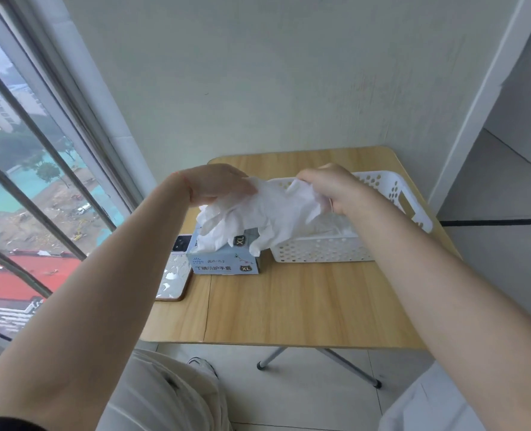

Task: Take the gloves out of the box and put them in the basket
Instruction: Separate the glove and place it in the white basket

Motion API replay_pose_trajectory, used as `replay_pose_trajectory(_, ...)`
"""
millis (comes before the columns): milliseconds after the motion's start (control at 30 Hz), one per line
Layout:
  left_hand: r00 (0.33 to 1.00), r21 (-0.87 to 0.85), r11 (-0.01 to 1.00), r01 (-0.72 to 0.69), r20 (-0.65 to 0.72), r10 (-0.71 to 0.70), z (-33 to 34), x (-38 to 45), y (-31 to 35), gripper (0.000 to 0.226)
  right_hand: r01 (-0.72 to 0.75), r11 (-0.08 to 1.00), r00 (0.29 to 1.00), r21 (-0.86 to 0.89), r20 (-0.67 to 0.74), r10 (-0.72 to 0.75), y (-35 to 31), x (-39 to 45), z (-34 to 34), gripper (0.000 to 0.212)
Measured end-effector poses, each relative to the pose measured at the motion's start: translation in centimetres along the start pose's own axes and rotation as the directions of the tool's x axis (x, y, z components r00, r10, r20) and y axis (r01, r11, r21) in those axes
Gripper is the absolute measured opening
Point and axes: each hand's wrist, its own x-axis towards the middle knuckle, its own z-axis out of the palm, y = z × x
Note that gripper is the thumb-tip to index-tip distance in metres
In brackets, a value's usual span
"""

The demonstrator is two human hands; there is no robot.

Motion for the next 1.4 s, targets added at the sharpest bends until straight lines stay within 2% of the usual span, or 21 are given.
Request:
replay_pose_trajectory(133, 0.998, 0.296, 0.953, 0.061, -0.023, -0.056, 1.9, 1.9, 2.8, 0.043, 0.019, 0.976, 0.991, -0.217, -0.122, -0.046, 1.7, 1.0, -2.8, 0.013)
replay_pose_trajectory(200, 0.997, 0.428, 0.9, 0.076, -0.036, -0.068, 3.1, 3.4, 4.0, 0.036, 0.016, 0.953, 0.983, -0.303, -0.172, -0.071, 2.6, 1.8, -4.4, 0.011)
replay_pose_trajectory(300, 0.997, 0.568, 0.82, 0.071, -0.062, -0.044, 5.0, 5.4, 5.6, 0.023, 0.014, 0.891, 0.963, -0.453, -0.232, -0.133, 4.1, 2.4, -6.3, 0.022)
replay_pose_trajectory(467, 0.996, 0.685, 0.724, 0.085, -0.031, -0.087, 7.6, 7.8, 6.9, 0.029, -0.019, 0.729, 0.911, -0.685, -0.312, -0.269, 5.8, 2.0, -7.6, 0.022)
replay_pose_trajectory(667, 0.991, 0.743, 0.656, 0.132, -0.09, -0.097, 8.3, 9.1, 6.7, 0.016, -0.062, 0.432, 0.901, -0.9, -0.237, -0.363, 6.1, 1.6, -7.8, 0.029)
replay_pose_trajectory(800, 0.971, 0.714, 0.687, 0.136, -0.234, 0.051, 7.6, 9.4, 5.5, 0.028, -0.059, 0.289, 0.904, -0.955, -0.174, -0.391, 6.3, 1.8, -7.7, 0.03)
replay_pose_trajectory(867, 0.932, 0.761, 0.632, 0.148, -0.32, 0.168, 7.5, 9.3, 5.0, 0.033, -0.065, 0.259, 0.905, -0.964, -0.166, -0.391, 6.3, 2.0, -7.6, 0.029)
replay_pose_trajectory(933, 0.877, 0.789, 0.606, 0.102, -0.358, 0.319, 7.9, 8.9, 4.9, 0.031, -0.081, 0.237, 0.906, -0.968, -0.171, -0.387, 6.4, 2.2, -7.6, 0.027)
replay_pose_trajectory(967, 0.869, 0.776, 0.63, 0.044, -0.34, 0.359, 8.2, 8.7, 5.0, 0.025, -0.09, 0.226, 0.906, -0.97, -0.174, -0.387, 6.4, 2.3, -7.6, 0.026)
replay_pose_trajectory(1000, 0.889, 0.743, 0.669, -0.021, -0.292, 0.352, 8.6, 8.4, 5.1, 0.023, -0.1, 0.217, 0.906, -0.971, -0.179, -0.384, 6.4, 2.3, -7.6, 0.026)
replay_pose_trajectory(1033, 0.932, 0.708, 0.704, -0.061, -0.212, 0.293, 8.9, 8.0, 5.3, 0.033, -0.108, 0.208, 0.907, -0.972, -0.182, -0.379, 6.4, 2.4, -7.6, 0.025)
replay_pose_trajectory(1100, 0.997, 0.702, 0.712, -0.027, -0.029, 0.067, 9.6, 7.3, 5.6, 0.068, -0.119, 0.192, 0.91, -0.974, -0.184, -0.373, 6.3, 2.4, -7.6, 0.026)
replay_pose_trajectory(1167, 0.994, 0.764, 0.645, 0.018, 0.058, -0.096, 10.1, 6.7, 5.4, 0.088, -0.126, 0.176, 0.915, -0.976, -0.183, -0.359, 6.3, 2.3, -7.7, 0.027)
replay_pose_trajectory(1300, 0.995, 0.772, 0.635, 0.017, 0.051, -0.088, 11.0, 7.0, 4.0, 0.088, -0.148, 0.146, 0.925, -0.978, -0.19, -0.329, 6.3, 2.1, -7.6, 0.031)
replay_pose_trajectory(1400, 0.998, 0.724, 0.69, -0.001, 0.039, -0.04, 10.9, 6.7, 3.7, 0.089, -0.161, 0.175, 0.886, -0.971, -0.22, -0.407, 5.5, 2.0, -7.0, 0.039)
